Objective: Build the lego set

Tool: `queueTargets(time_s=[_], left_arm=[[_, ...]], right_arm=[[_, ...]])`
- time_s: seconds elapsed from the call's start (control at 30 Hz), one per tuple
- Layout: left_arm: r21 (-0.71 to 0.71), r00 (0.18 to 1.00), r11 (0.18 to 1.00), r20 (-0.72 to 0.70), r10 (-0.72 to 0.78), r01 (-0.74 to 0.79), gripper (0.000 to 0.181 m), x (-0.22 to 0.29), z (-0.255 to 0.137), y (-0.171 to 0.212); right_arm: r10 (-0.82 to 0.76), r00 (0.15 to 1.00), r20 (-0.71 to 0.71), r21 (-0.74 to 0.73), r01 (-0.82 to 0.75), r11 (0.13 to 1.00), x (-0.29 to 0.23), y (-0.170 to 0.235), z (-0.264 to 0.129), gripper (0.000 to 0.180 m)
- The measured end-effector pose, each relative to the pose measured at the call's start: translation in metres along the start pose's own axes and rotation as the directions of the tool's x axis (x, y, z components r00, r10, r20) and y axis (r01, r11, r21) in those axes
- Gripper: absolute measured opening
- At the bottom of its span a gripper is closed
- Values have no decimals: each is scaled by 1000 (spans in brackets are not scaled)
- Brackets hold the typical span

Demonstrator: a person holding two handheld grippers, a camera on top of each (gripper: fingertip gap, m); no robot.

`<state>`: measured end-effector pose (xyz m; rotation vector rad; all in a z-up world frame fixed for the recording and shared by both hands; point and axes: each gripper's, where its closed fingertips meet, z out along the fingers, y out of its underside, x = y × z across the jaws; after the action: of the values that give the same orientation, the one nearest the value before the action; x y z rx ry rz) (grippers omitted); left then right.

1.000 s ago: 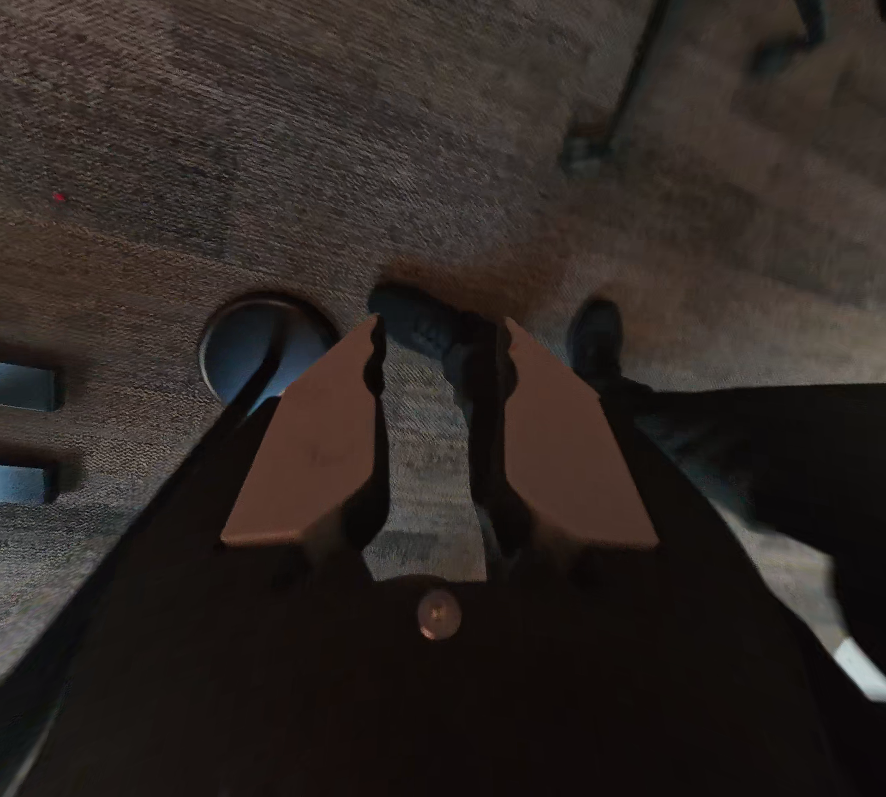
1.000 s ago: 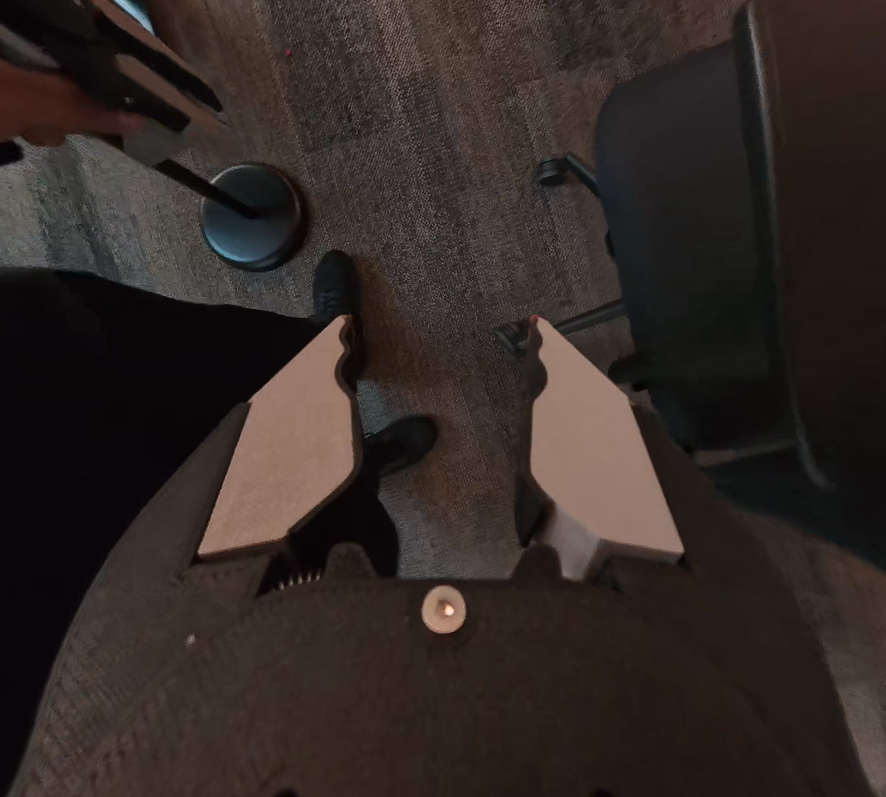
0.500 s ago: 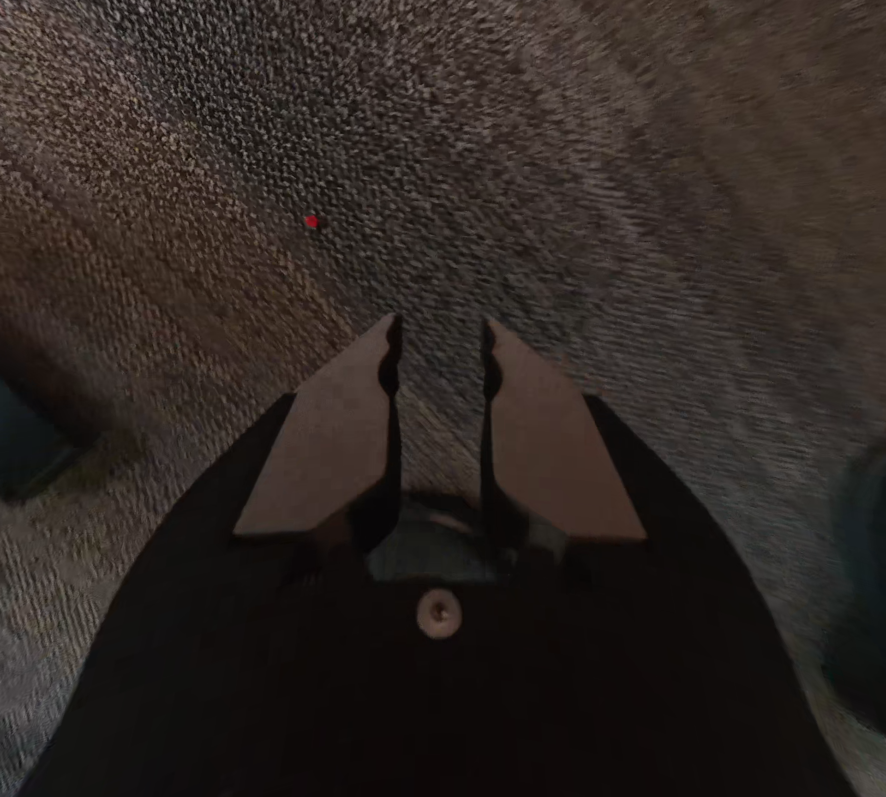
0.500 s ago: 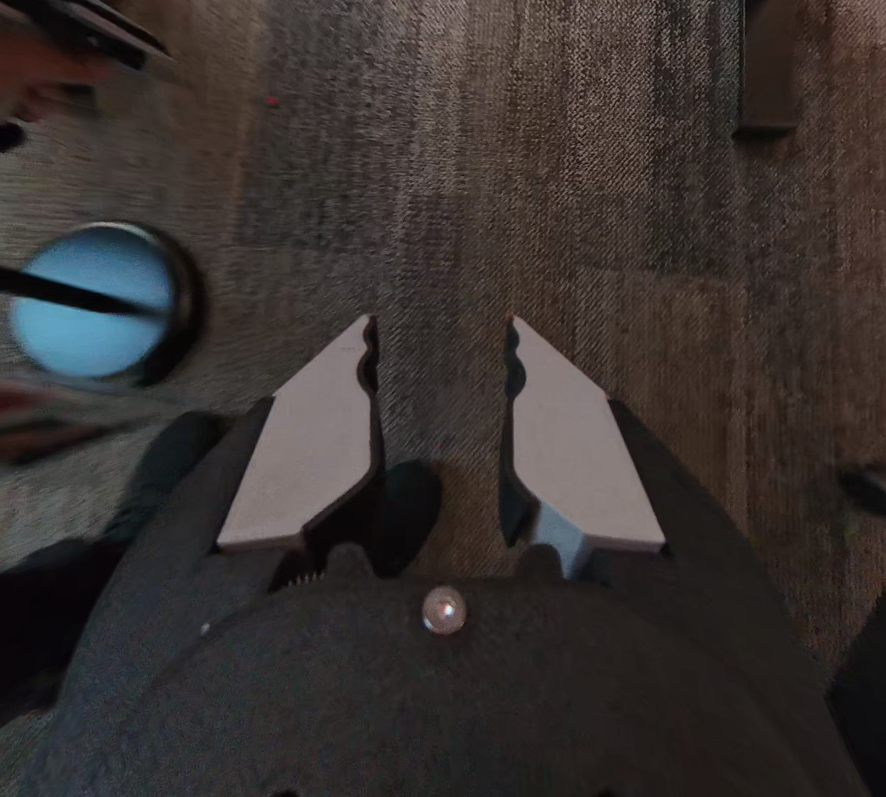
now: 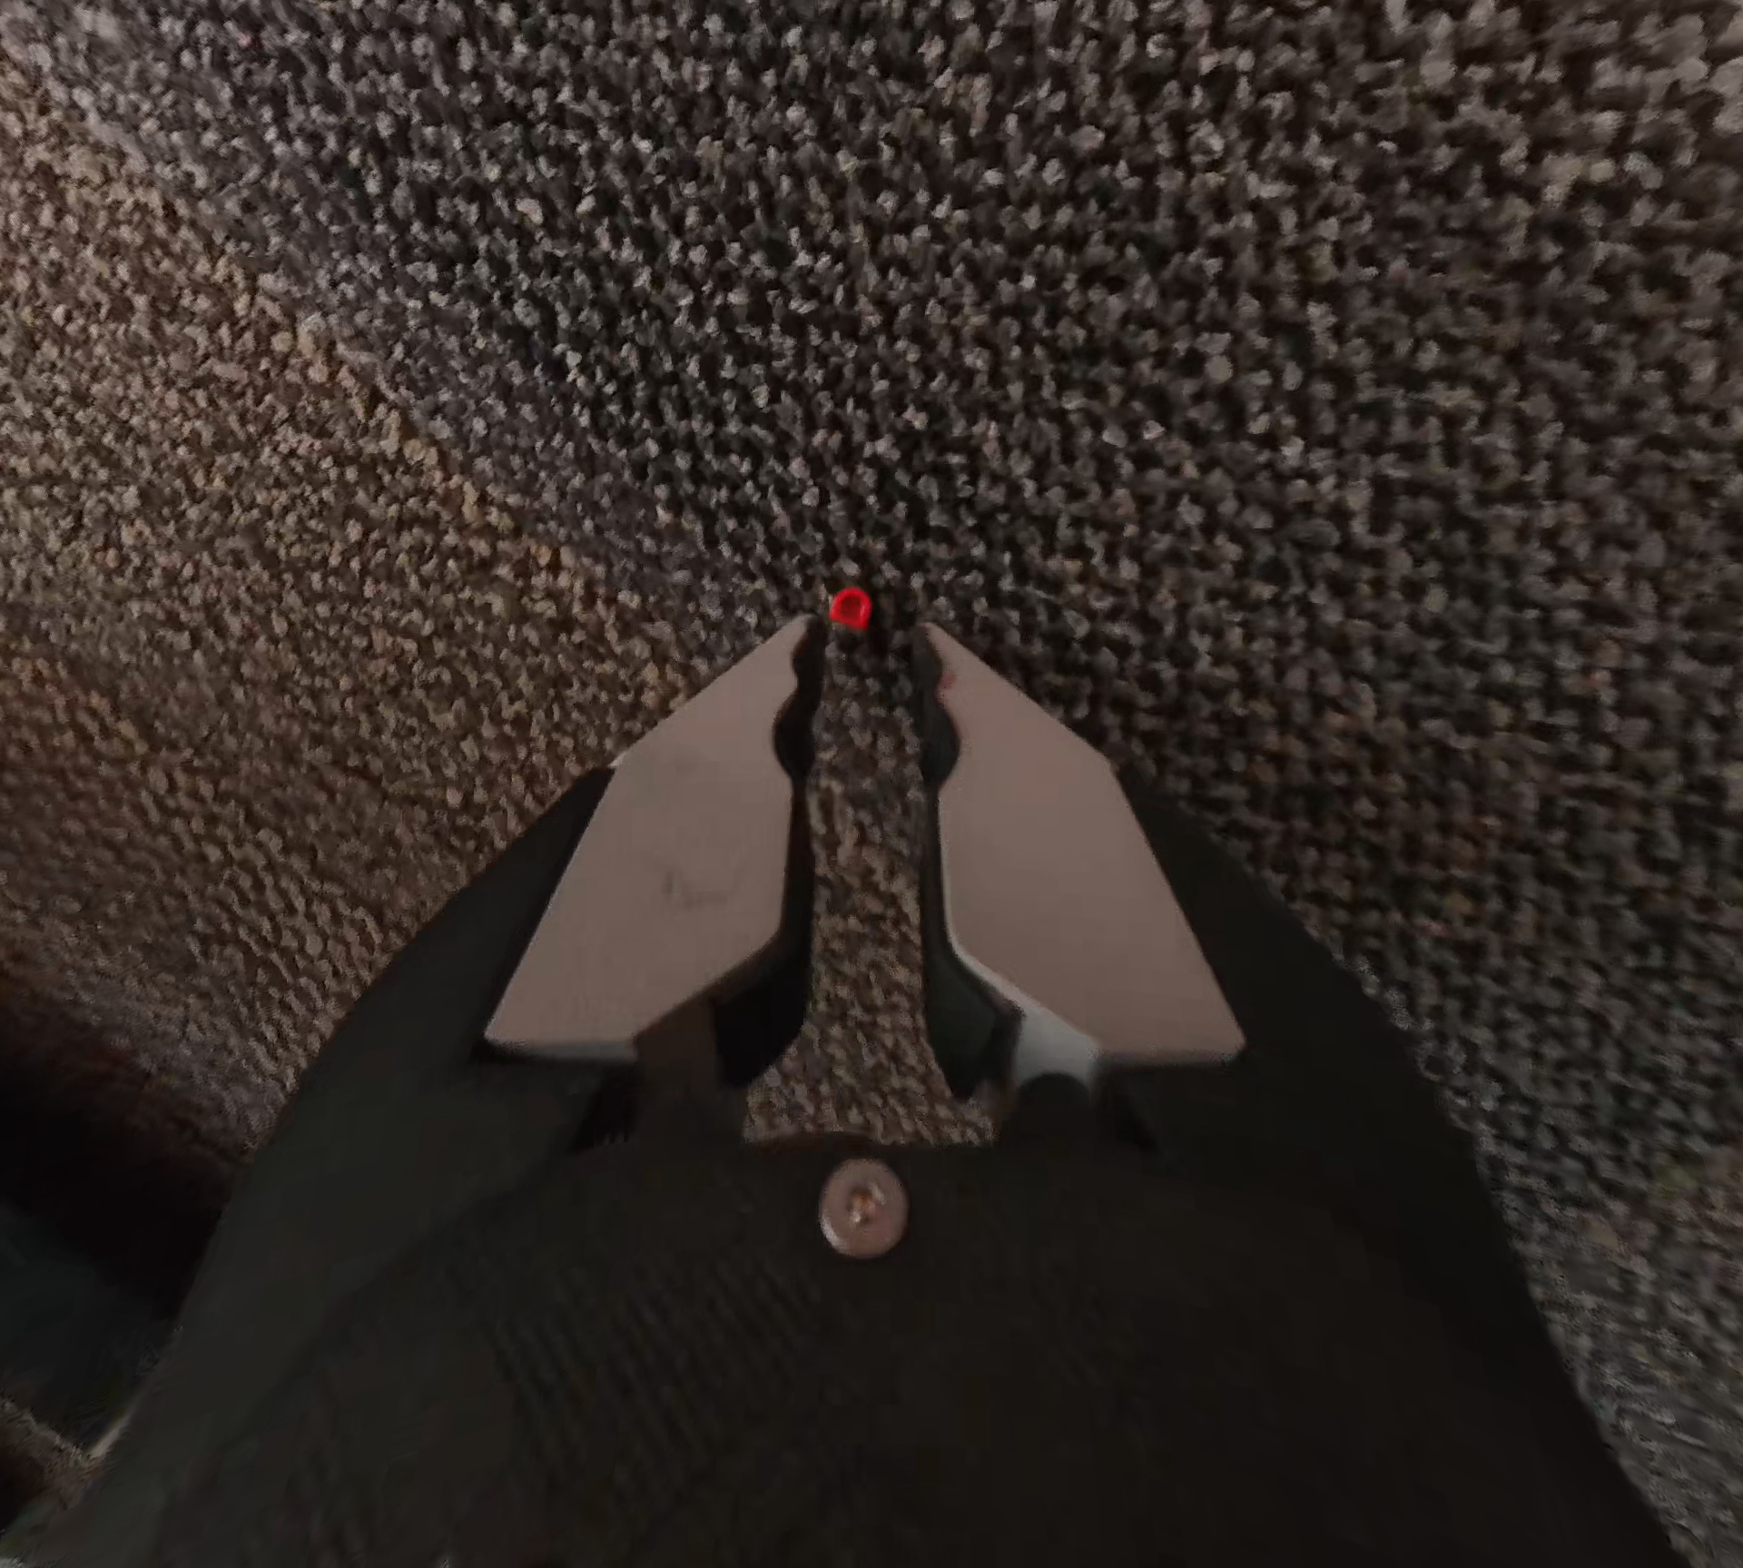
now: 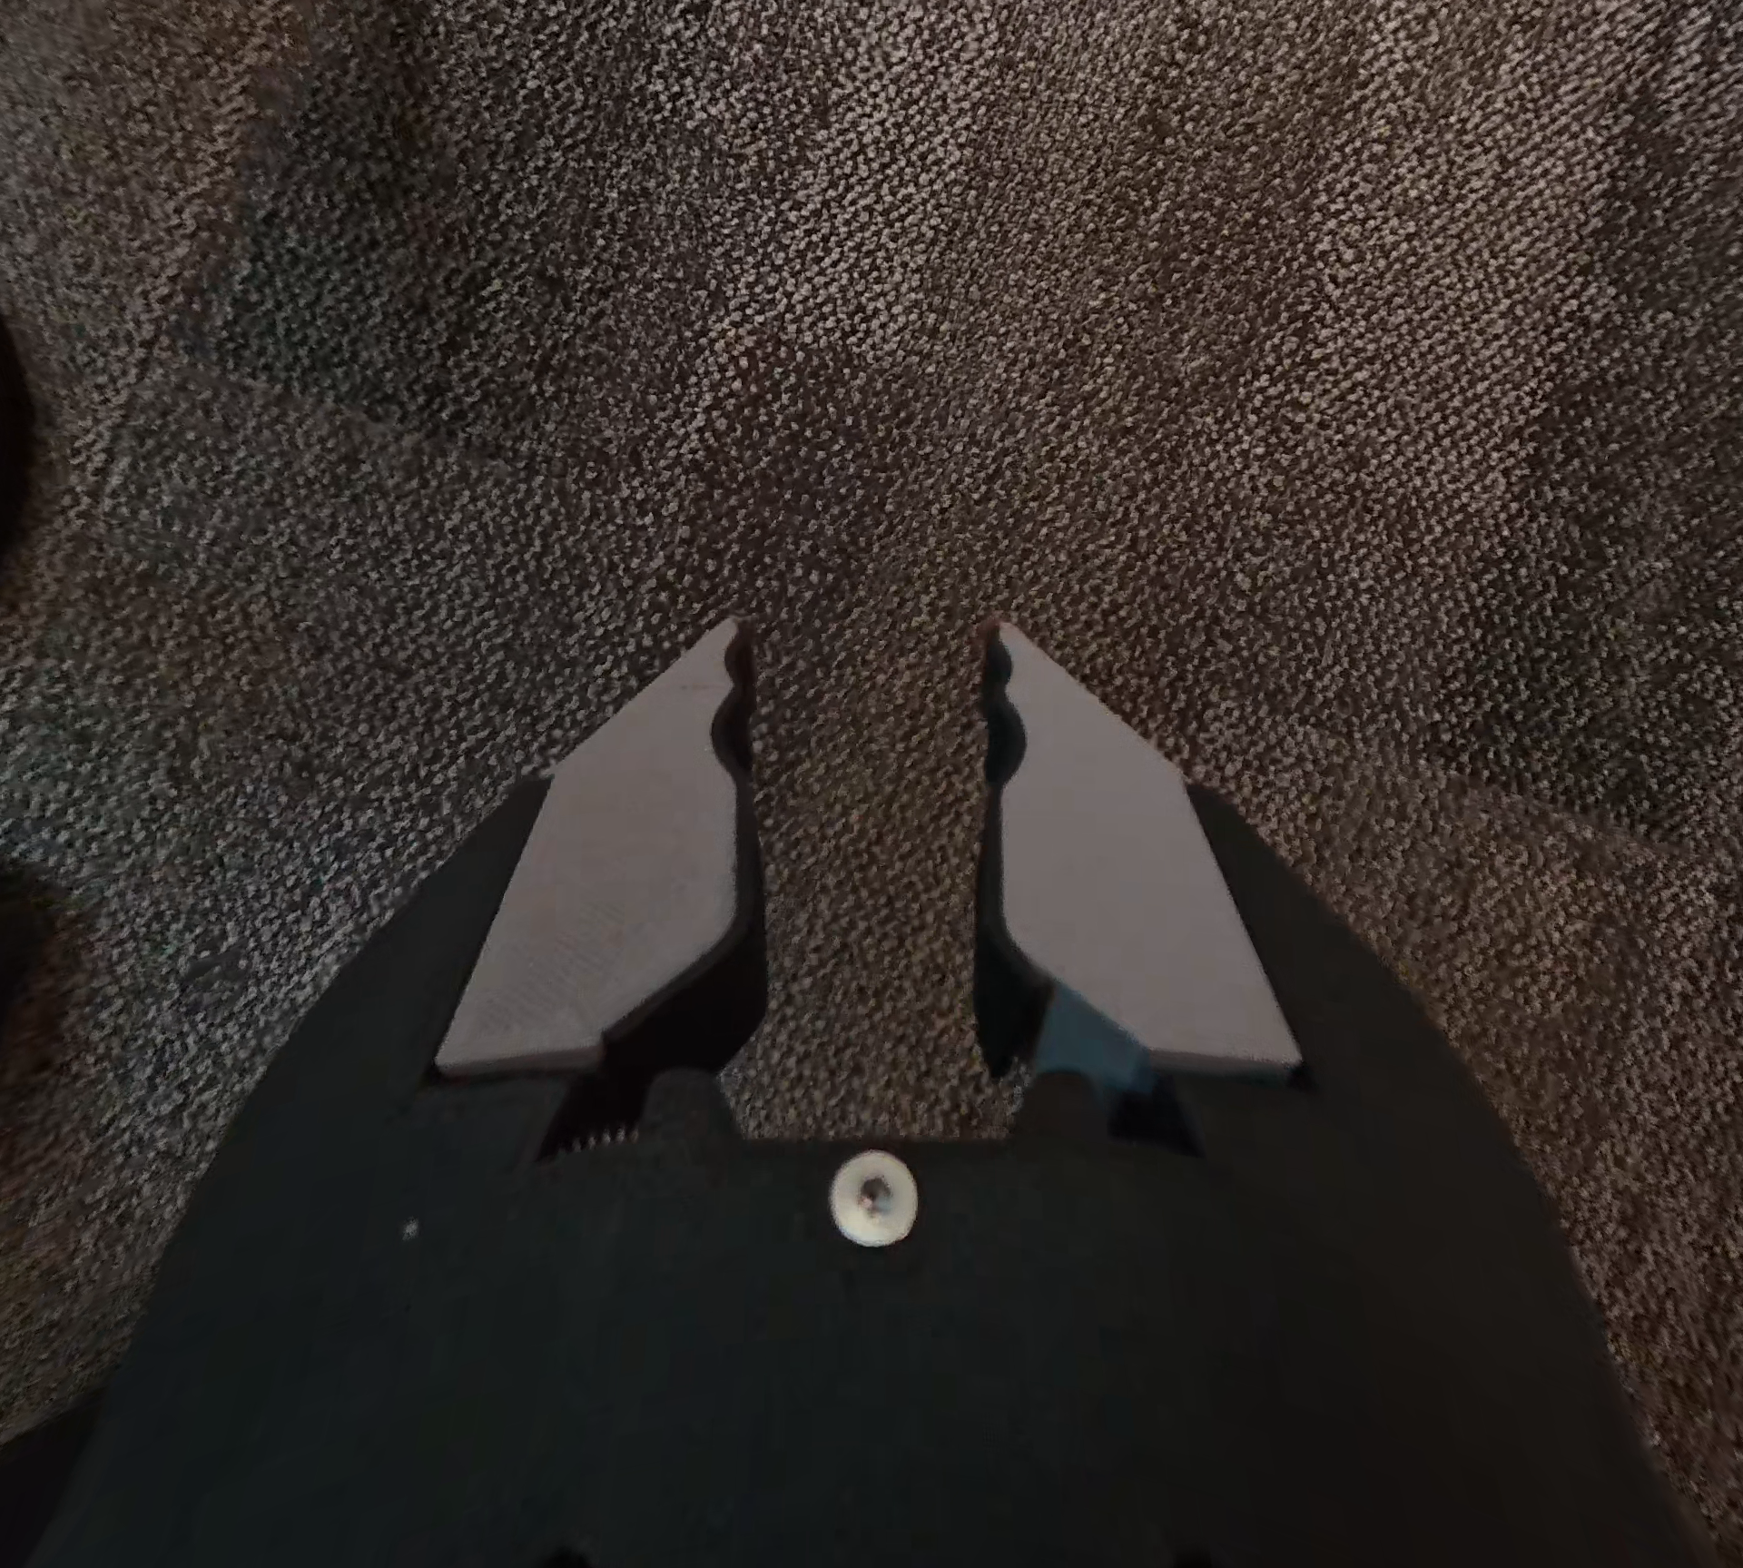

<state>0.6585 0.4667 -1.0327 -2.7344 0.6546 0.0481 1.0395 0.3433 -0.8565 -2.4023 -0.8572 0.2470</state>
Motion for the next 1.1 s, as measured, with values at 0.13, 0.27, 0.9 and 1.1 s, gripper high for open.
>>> queueTargets(time_s=[0.13, 0.27, 0.9, 1.1], left_arm=[[21, 999, 999, -5, 39, -38, 12, 1, 6, -4], [43, 999, 999, -39, 35, -33, 15, 0, 6, -4], [200, 866, 865, -314, -388, 460, 1, 23, -85, -18], [118, 295, 567, -927, -232, 815, 0, 157, -272, -91]], right_arm=[[7, 1000, 13, 22, -7, 1000, -1, -11, 5, 46], [-5, 1000, 31, 30, 4, 1000, -6, -16, 5, 45], [139, 988, 73, 9, -140, 990, -29, -18, -20, 42], [309, 951, -6, 58, -308, 950, -19, -46, -88, 36]])
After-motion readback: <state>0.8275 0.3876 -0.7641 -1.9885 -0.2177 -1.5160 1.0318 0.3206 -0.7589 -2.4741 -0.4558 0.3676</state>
